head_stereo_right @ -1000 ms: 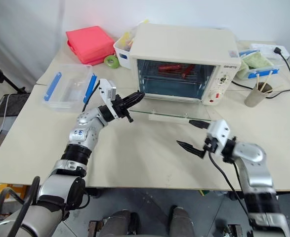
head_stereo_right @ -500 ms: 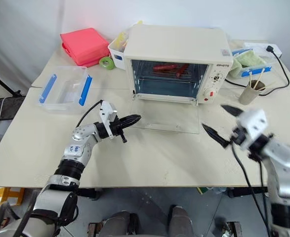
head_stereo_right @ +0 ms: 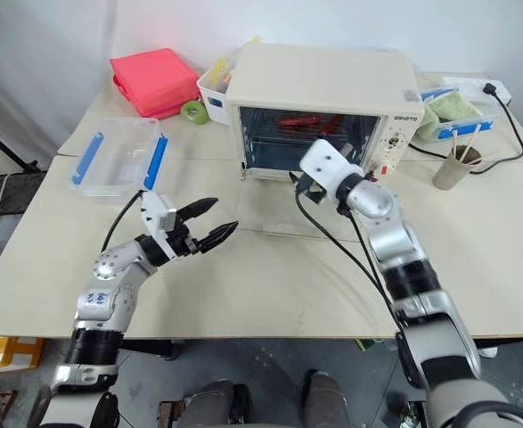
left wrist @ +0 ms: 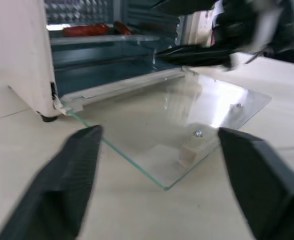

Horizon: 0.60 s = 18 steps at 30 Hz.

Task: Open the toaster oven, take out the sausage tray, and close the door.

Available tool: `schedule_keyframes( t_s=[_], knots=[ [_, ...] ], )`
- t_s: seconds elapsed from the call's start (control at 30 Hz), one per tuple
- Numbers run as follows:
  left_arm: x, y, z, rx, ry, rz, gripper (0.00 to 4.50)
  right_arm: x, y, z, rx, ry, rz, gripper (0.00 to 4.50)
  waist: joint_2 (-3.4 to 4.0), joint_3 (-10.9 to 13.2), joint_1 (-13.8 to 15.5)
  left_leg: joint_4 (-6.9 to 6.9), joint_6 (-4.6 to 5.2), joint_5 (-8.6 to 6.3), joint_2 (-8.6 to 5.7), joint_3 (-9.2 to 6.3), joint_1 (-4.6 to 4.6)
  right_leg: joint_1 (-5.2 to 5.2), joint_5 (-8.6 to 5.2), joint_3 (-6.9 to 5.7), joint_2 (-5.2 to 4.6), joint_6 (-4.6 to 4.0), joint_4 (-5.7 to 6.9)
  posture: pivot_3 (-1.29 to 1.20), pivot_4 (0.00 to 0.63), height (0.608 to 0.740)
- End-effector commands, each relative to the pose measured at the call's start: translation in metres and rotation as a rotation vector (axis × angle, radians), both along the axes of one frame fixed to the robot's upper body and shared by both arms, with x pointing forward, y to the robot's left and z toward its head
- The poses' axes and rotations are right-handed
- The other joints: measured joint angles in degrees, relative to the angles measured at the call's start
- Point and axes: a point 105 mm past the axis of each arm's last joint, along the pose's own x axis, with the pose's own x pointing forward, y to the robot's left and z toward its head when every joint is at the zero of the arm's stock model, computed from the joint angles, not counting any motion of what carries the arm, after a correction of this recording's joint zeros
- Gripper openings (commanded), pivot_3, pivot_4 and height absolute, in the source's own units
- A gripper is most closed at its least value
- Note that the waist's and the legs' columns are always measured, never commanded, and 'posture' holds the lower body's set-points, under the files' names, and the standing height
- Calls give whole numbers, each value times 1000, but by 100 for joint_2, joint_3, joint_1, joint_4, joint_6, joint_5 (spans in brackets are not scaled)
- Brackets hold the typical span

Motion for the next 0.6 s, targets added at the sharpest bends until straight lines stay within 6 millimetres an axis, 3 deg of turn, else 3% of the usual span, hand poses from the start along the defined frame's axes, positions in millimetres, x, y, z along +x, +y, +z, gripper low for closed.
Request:
schedule_keyframes(
  t_s=[0.03, 0.13, 0.37, 0.5, 0.6],
  knots=[
    [-7, 9, 16, -52, -45, 55, 4432, 16, 6, 16, -56, -113, -63, 4500, 0, 0, -35, -3, 0, 0, 1, 0, 0, 0, 0, 0, 0, 0, -1, 0, 150, 740],
    [-10, 15, 16, -80, -37, 114, 4432, 28, 25, 17, -169, -144, -84, 4500, 1, 0, -152, -12, -1, 1, 2, 2, 4, 0, -1, 2, 0, -1, -2, 0, 150, 740],
    [-9, 11, 17, -79, -38, 121, 4432, 37, 39, 23, -261, -193, -135, 4500, 1, 0, -178, -26, -6, 4, 4, -10, 6, 0, -4, -4, 1, -8, 1, 0, 150, 740],
    [-3, 10, 23, -77, -57, 116, 4500, 40, 39, 20, -288, -177, -153, 3617, 1, 0, -180, -26, -7, 4, 4, -10, 5, 0, -5, -5, 1, -8, 1, 0, 150, 740],
    [7, 7, 32, -75, -86, 100, 4500, 40, 39, 21, -281, -182, -160, 2629, 1, 0, -178, -26, -11, 6, 3, -11, 5, 0, -5, -6, 2, -9, 1, 0, 150, 740]
  ],
)
